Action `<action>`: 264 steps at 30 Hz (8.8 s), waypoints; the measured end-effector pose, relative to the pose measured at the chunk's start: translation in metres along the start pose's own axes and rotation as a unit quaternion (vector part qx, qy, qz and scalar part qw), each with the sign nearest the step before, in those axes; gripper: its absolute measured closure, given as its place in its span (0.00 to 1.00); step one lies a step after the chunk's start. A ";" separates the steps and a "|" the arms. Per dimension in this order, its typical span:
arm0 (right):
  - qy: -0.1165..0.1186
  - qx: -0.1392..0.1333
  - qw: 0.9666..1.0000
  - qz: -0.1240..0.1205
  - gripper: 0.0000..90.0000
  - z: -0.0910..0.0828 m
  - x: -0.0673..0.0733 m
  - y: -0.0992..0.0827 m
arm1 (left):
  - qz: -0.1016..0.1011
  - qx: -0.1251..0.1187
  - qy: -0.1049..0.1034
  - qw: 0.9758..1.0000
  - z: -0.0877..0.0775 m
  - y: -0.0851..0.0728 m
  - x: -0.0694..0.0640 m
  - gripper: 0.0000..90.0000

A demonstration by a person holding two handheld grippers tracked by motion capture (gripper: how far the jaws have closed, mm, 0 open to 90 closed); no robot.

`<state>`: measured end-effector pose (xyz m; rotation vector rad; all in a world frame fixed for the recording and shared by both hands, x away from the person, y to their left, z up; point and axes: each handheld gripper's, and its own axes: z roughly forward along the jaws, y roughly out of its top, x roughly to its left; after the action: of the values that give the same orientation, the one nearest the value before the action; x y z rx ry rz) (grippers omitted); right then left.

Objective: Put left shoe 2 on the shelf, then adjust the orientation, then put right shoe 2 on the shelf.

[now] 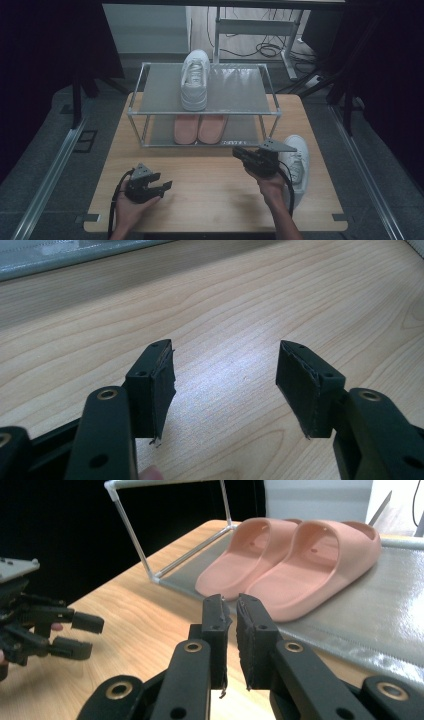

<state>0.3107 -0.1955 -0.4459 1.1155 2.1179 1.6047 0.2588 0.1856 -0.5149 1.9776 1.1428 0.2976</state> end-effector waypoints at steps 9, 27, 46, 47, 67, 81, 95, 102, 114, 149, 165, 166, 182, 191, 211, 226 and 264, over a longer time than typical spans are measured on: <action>-0.006 0.018 1.000 -0.017 0.93 -0.013 0.011 -0.015 | 0.000 0.002 -0.002 1.000 0.001 0.000 -0.001 0.45; -0.021 0.043 0.999 -0.022 0.94 -0.027 0.013 -0.033 | -0.001 0.004 -0.002 1.000 0.002 -0.001 -0.002 0.45; -0.039 0.049 0.998 -0.026 0.99 -0.043 0.013 -0.041 | 0.001 0.005 -0.002 1.000 0.002 -0.002 -0.001 0.45; -0.041 0.050 0.998 -0.027 0.99 -0.044 0.013 -0.041 | 0.001 0.005 -0.003 1.000 0.001 -0.002 0.000 0.45; -0.102 0.071 0.992 -0.032 1.00 -0.079 0.008 -0.063 | -0.002 0.010 -0.003 1.000 0.004 -0.003 0.000 0.46; -0.146 0.081 0.986 -0.030 1.00 -0.101 0.006 -0.079 | -0.005 0.009 0.001 1.000 0.003 -0.003 0.001 0.45; -0.175 0.092 0.980 -0.023 1.00 -0.112 -0.003 -0.089 | -0.001 0.011 0.001 1.000 0.004 -0.004 0.002 0.45; -0.191 0.089 0.977 -0.024 1.00 -0.122 -0.002 -0.095 | -0.002 0.011 0.000 1.000 0.004 -0.004 0.002 0.45; -0.208 0.079 0.975 -0.006 1.00 -0.146 -0.014 -0.097 | -0.001 0.011 0.000 1.000 0.005 -0.004 0.002 0.45; -0.163 0.015 0.986 0.027 0.99 -0.174 -0.034 -0.084 | -0.001 0.016 -0.001 1.000 0.008 -0.004 0.000 0.45; -0.165 -0.011 0.986 0.014 0.98 -0.177 -0.062 -0.040 | -0.011 0.008 -0.002 1.000 0.004 -0.003 0.003 0.45; -0.165 -0.011 0.986 0.013 0.98 -0.178 -0.064 -0.038 | -0.011 0.009 -0.001 1.000 0.003 -0.002 0.003 0.45; -0.164 0.003 0.986 0.021 0.87 -0.171 -0.104 -0.027 | -0.010 0.007 -0.003 1.000 0.003 -0.001 0.002 0.45; -0.168 0.017 0.985 0.033 0.78 -0.163 -0.122 -0.036 | -0.009 0.009 -0.004 1.000 0.004 -0.001 0.002 0.45; -0.200 0.055 0.978 0.031 0.69 -0.158 -0.134 -0.052 | -0.008 0.009 -0.004 1.000 0.004 -0.001 0.002 0.45; -0.220 0.078 0.972 0.012 0.72 -0.147 -0.137 -0.054 | -0.007 0.009 -0.003 1.000 0.004 -0.001 0.001 0.45; -0.235 0.044 0.968 0.075 0.91 -0.149 -0.142 -0.064 | -0.010 0.007 -0.001 1.000 0.003 -0.001 0.002 0.45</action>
<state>0.2881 -0.4066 -0.4834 1.5385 1.8373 1.1560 0.2607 0.1862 -0.5180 1.9768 1.1663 0.2766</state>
